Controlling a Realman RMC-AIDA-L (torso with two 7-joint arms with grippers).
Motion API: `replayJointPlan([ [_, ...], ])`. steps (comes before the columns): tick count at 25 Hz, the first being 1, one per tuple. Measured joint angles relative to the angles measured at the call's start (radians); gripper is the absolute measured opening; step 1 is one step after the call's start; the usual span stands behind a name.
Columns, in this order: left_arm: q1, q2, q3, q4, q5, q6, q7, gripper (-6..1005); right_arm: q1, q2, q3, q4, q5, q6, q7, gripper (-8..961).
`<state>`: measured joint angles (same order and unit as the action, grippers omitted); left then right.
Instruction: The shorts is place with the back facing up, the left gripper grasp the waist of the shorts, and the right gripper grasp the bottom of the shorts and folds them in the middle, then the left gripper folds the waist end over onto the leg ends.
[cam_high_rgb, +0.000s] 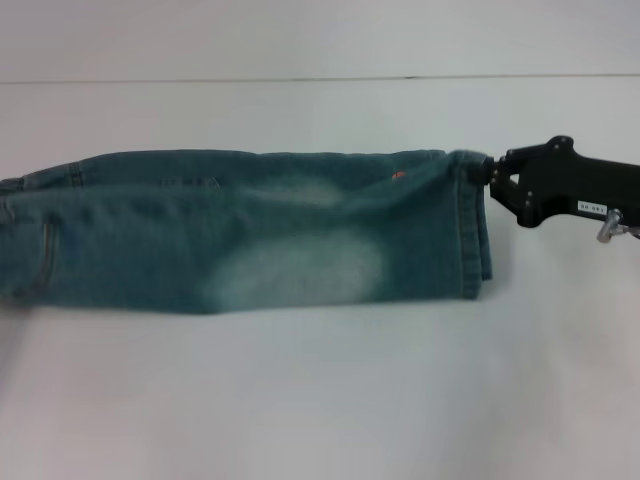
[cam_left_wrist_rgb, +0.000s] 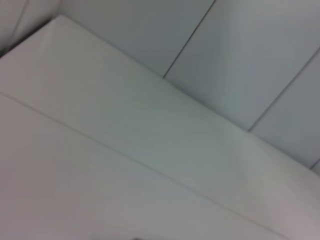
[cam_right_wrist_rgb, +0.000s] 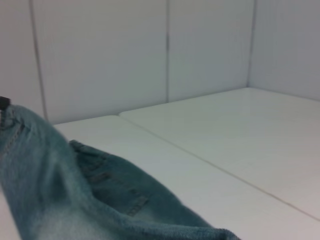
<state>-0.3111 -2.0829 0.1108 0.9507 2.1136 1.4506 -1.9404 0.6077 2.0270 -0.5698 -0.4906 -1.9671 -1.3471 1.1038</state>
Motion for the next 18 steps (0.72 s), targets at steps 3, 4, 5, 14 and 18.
replayJointPlan([
  [3, 0.000, -0.004, 0.004, -0.011, -0.047, -0.025, 0.011, 56, 0.008, 0.013, -0.001, 0.000, 0.022, 0.047, -0.009, 25],
  [4, -0.001, -0.004, 0.005, -0.016, -0.056, -0.036, 0.013, 56, 0.012, 0.019, -0.002, -0.001, 0.029, 0.062, -0.016, 24],
  [5, -0.005, -0.004, 0.007, -0.024, -0.067, -0.051, 0.017, 57, 0.016, 0.025, -0.003, -0.001, 0.035, 0.081, -0.025, 24],
  [14, -0.055, -0.008, 0.063, -0.099, -0.101, -0.220, 0.066, 59, 0.076, 0.063, -0.042, 0.037, 0.042, 0.275, -0.087, 24],
  [18, -0.079, -0.018, 0.097, -0.114, -0.103, -0.298, 0.086, 60, 0.091, 0.064, -0.046, 0.062, 0.044, 0.326, -0.104, 25],
])
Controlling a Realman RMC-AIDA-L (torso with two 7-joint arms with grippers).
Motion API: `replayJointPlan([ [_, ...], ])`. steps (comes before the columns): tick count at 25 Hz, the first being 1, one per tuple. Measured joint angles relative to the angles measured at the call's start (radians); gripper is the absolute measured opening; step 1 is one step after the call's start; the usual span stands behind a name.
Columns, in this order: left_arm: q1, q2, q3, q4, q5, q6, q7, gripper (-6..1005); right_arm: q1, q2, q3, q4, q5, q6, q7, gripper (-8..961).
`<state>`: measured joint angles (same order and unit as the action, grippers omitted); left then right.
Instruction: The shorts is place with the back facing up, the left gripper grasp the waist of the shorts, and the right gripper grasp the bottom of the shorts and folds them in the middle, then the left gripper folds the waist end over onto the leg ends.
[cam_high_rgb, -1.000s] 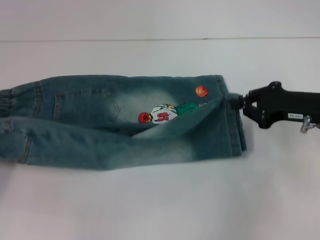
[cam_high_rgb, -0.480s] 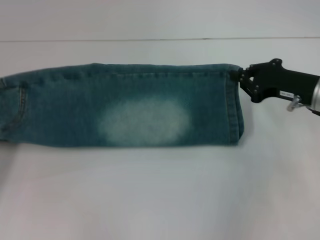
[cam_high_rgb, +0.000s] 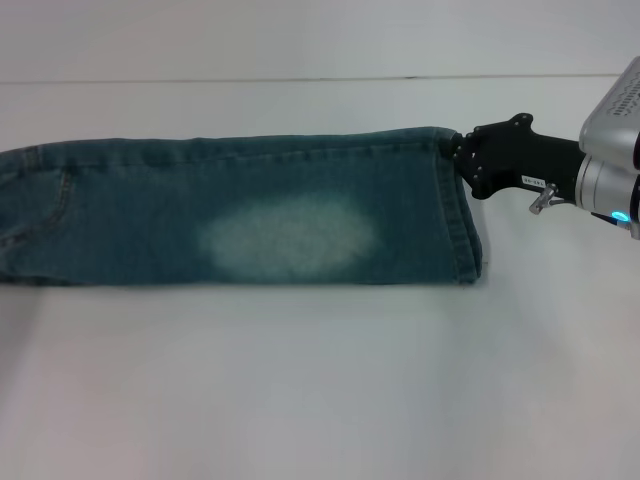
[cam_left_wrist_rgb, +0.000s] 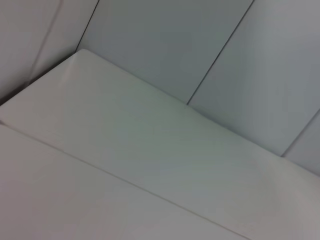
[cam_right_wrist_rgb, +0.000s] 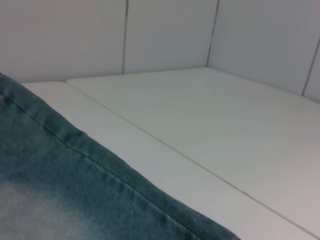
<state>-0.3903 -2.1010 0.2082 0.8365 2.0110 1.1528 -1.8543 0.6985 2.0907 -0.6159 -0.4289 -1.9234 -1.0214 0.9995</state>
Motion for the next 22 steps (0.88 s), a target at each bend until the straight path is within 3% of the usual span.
replayJointPlan([
  [16, -0.057, -0.022, 0.195, -0.052, 0.002, -0.340, 0.010, 64, 0.035, 0.007, -0.017, 0.080, 0.079, 0.152, -0.081, 24],
  [22, -0.060, -0.032, 0.235, -0.058, 0.006, -0.397, 0.006, 66, 0.060, 0.010, -0.018, 0.133, 0.113, 0.226, -0.152, 25],
])
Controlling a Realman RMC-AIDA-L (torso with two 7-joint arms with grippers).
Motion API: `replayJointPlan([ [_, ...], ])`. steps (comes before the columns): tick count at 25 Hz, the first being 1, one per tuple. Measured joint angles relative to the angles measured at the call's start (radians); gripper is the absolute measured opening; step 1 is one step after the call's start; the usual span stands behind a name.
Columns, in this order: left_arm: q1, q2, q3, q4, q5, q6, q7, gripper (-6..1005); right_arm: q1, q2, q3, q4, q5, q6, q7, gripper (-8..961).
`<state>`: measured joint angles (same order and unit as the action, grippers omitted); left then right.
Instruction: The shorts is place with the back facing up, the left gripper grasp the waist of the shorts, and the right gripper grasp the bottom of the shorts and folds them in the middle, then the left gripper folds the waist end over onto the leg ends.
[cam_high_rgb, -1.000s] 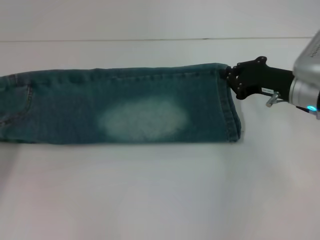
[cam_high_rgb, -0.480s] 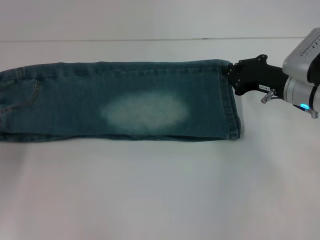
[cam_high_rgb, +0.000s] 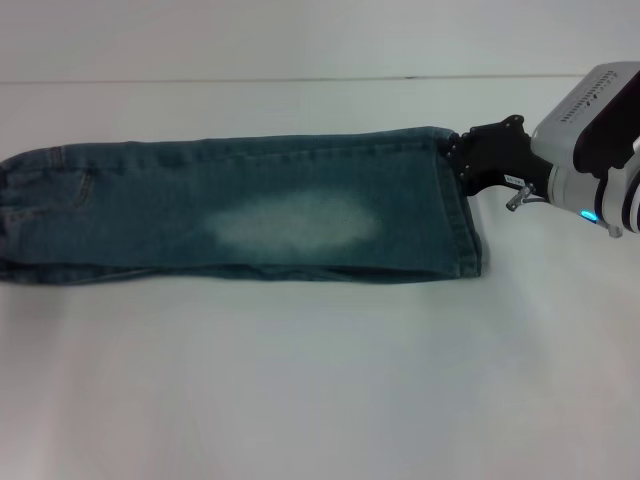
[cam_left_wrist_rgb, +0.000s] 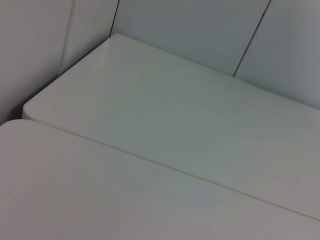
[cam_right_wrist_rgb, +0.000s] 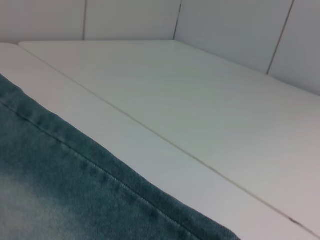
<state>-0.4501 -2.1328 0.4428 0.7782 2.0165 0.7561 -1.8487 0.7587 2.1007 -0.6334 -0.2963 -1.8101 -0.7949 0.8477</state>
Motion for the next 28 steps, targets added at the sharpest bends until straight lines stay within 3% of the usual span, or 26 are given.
replayJointPlan([
  [15, -0.008, -0.003, 0.027, -0.016, -0.002, 0.000, -0.003, 70, 0.038, -0.001, -0.015, 0.030, 0.017, 0.049, -0.007, 28],
  [18, -0.010, -0.006, 0.029, -0.019, -0.006, -0.005, -0.004, 127, 0.042, -0.001, -0.017, 0.036, 0.017, 0.055, -0.006, 31],
  [26, -0.002, -0.006, 0.021, -0.019, -0.011, -0.003, -0.004, 278, 0.043, -0.001, -0.022, 0.037, 0.017, 0.062, -0.005, 462],
  [28, 0.001, -0.006, 0.019, -0.018, -0.016, -0.005, -0.004, 359, 0.040, -0.001, -0.018, 0.036, 0.017, 0.059, -0.005, 561],
])
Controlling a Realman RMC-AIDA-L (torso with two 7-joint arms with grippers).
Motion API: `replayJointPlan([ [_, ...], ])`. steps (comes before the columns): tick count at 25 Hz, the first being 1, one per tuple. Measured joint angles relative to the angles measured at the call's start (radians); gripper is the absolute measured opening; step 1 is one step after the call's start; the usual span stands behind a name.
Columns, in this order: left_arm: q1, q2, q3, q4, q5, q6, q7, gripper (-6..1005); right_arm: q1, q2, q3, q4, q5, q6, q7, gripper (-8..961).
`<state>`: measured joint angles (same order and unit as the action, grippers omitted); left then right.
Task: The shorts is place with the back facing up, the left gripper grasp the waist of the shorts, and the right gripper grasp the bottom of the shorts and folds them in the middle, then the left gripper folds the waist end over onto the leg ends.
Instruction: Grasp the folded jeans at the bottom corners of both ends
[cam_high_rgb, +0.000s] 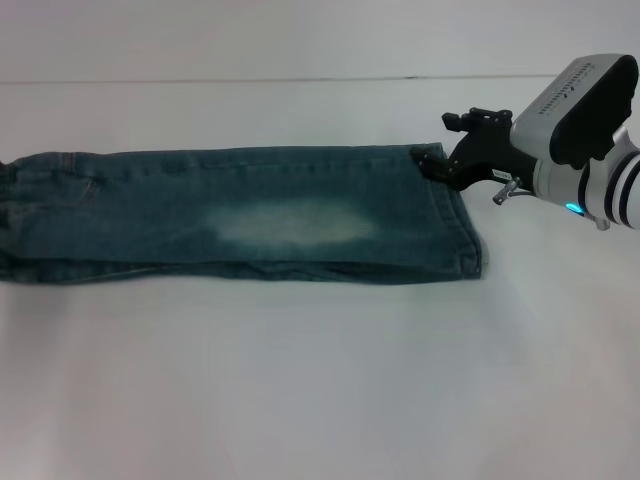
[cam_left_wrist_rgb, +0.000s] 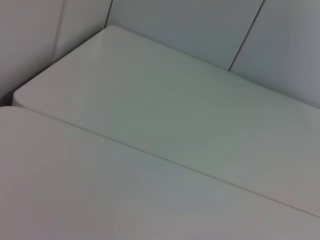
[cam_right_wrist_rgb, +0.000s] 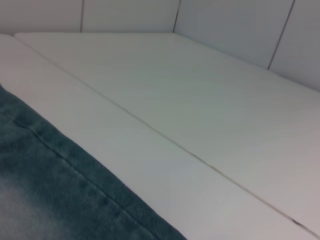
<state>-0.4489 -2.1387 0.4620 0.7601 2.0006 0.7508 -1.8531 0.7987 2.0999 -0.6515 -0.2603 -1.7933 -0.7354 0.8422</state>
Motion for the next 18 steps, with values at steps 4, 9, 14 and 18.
replayJointPlan([
  [4, 0.006, 0.001, -0.002, 0.006, -0.002, 0.005, 0.000, 520, -0.003, -0.001, 0.003, -0.003, 0.001, -0.006, 0.000, 727],
  [9, 0.026, 0.002, -0.045, 0.040, -0.007, 0.058, -0.003, 776, -0.012, -0.005, 0.001, -0.007, 0.031, -0.041, 0.000, 811],
  [14, 0.069, 0.009, -0.133, 0.075, -0.092, 0.288, 0.062, 773, -0.029, -0.009, 0.001, -0.029, 0.049, -0.099, 0.013, 896],
  [18, 0.084, 0.011, -0.158, 0.059, -0.152, 0.413, 0.152, 770, -0.030, -0.007, -0.003, -0.034, 0.050, -0.108, 0.014, 902],
])
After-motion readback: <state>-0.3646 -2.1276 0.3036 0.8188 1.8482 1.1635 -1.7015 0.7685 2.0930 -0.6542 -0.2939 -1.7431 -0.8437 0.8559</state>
